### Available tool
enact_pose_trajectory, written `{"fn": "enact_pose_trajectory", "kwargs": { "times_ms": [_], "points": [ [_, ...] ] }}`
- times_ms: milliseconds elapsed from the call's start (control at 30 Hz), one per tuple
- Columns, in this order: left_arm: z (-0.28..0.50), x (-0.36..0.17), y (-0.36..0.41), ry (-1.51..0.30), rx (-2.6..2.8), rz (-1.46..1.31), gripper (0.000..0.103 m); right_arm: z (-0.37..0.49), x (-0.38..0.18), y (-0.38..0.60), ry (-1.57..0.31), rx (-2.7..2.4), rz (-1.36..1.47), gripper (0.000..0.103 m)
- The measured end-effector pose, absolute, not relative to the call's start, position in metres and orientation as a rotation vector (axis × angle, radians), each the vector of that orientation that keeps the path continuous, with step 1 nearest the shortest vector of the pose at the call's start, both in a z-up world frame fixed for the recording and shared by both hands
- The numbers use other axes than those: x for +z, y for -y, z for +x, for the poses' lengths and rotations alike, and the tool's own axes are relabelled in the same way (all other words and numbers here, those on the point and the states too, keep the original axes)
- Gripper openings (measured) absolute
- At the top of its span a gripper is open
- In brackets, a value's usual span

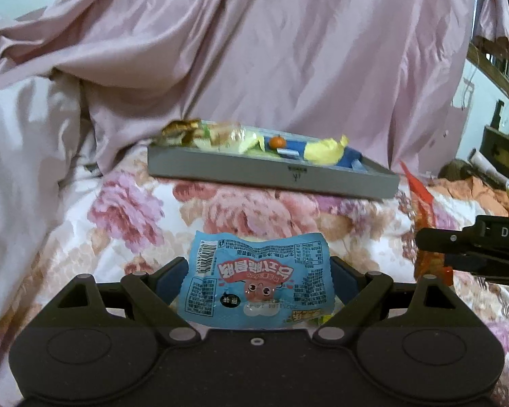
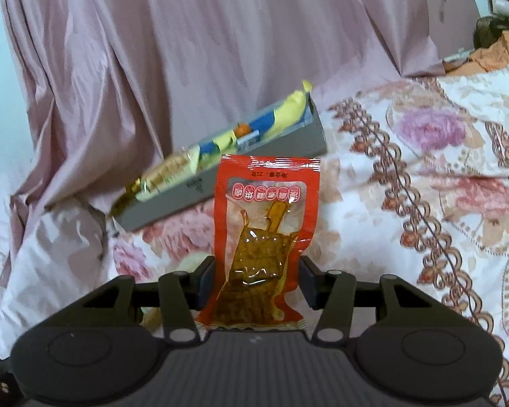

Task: Organize snacks
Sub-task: 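Lift the blue packet with the left tool while the right tool lifts the red packet, then lower both packets into the grey tray and open both tools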

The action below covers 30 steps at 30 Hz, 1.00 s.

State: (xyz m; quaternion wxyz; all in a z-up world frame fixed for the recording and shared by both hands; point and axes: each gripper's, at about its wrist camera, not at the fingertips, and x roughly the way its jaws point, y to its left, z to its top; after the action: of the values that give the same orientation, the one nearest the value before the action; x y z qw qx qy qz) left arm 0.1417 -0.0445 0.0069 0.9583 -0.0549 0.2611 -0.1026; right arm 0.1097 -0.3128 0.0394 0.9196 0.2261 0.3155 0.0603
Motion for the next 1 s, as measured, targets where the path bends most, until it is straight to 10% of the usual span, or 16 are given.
{"fn": "enact_pose_trajectory", "kwargs": {
  "times_ms": [1000],
  "points": [
    [0.334, 0.062, 0.100, -0.386, -0.129, -0.093, 0.089, 0.235, 0.063, 0.321, -0.146, 0.018, 0.280, 0.057]
  ]
}}
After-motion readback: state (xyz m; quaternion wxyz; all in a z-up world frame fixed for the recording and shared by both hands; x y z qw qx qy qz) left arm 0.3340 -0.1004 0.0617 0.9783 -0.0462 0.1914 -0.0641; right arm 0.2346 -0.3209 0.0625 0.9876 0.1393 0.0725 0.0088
